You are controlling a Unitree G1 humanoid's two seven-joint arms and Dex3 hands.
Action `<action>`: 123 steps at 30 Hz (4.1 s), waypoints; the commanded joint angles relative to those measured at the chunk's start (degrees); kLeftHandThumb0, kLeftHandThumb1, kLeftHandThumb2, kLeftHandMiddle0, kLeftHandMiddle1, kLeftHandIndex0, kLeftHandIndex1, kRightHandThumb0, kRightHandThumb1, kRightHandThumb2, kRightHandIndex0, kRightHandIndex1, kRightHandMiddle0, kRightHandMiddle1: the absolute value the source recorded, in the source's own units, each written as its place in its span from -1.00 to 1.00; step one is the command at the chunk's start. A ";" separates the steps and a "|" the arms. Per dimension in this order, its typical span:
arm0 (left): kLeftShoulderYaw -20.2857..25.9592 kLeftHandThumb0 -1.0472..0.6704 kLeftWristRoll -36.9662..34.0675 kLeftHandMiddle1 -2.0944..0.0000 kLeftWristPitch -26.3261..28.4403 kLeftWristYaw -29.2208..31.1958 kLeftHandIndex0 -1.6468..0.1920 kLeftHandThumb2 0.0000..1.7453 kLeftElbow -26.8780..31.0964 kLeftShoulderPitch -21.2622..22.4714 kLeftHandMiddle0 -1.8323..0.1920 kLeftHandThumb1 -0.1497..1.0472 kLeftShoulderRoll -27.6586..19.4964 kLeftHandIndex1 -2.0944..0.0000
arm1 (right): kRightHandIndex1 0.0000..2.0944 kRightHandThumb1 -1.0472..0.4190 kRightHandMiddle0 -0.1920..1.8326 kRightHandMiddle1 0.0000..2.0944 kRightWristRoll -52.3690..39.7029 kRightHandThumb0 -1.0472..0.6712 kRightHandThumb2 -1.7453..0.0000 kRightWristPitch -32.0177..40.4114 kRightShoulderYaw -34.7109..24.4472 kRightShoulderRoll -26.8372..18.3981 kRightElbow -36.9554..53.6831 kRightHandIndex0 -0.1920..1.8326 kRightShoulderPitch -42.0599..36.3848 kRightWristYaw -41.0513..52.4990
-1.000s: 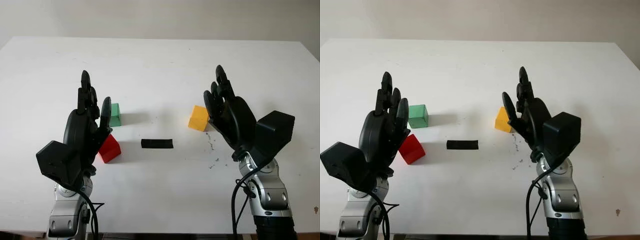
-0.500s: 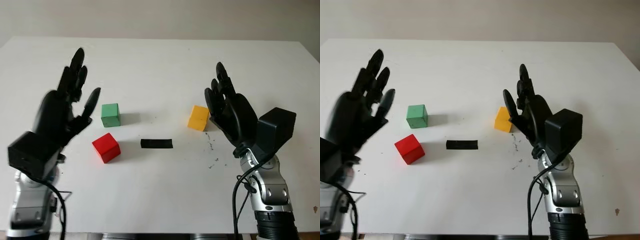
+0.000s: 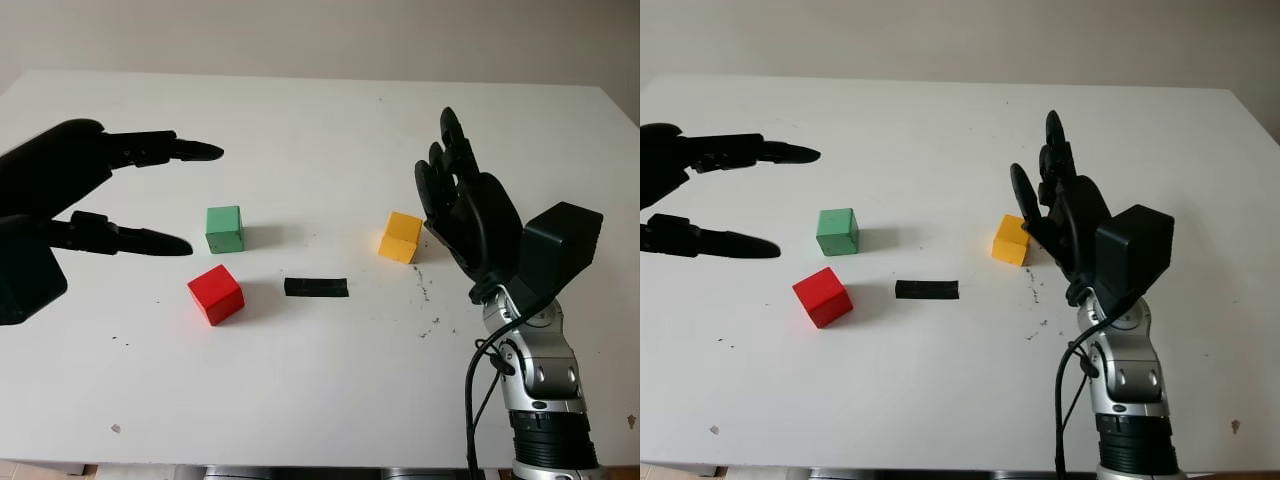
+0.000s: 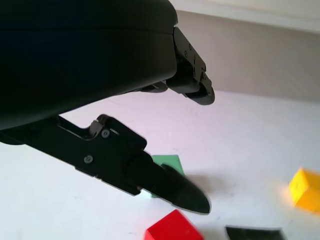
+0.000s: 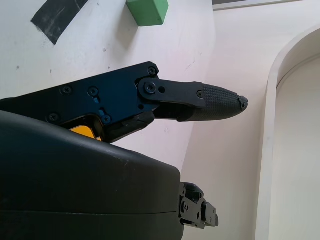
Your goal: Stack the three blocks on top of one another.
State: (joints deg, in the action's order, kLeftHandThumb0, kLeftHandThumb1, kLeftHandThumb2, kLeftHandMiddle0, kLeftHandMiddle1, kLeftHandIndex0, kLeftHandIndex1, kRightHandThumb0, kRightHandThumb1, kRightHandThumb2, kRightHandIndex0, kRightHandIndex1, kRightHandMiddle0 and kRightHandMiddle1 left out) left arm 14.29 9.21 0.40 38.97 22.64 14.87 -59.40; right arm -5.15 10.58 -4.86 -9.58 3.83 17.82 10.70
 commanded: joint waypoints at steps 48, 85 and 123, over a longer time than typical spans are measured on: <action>-18.80 -0.48 36.11 0.94 -37.42 -18.59 0.14 -0.94 -17.87 6.03 0.76 0.56 2.57 0.91 | -0.98 -1.00 -0.98 -0.95 0.50 -0.59 0.41 -0.10 0.34 -1.01 1.98 -1.00 -0.33 -0.11; -18.78 -0.14 33.62 0.95 -38.45 -20.81 0.12 -0.94 -18.36 10.20 0.54 0.70 2.21 0.08 | -1.00 -1.00 -0.99 -0.95 0.28 -0.57 0.44 -1.44 0.87 -0.73 0.90 -1.00 -0.96 0.43; -37.51 -0.22 37.39 0.95 -46.72 -10.48 0.19 -0.94 -32.49 38.77 0.56 0.68 20.53 -0.34 | -1.00 -1.00 -0.99 -0.95 0.91 -0.60 0.46 -0.83 1.09 -0.54 2.45 -1.00 -1.91 -1.38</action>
State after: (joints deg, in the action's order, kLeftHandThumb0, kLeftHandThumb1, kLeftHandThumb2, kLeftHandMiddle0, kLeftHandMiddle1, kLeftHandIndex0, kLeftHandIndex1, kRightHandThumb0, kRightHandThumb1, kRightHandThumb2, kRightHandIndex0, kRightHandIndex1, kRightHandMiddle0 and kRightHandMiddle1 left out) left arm -22.73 47.33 -46.03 29.16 -9.29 51.94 -39.46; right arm -4.40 9.51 -4.07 -10.11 4.81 16.29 9.51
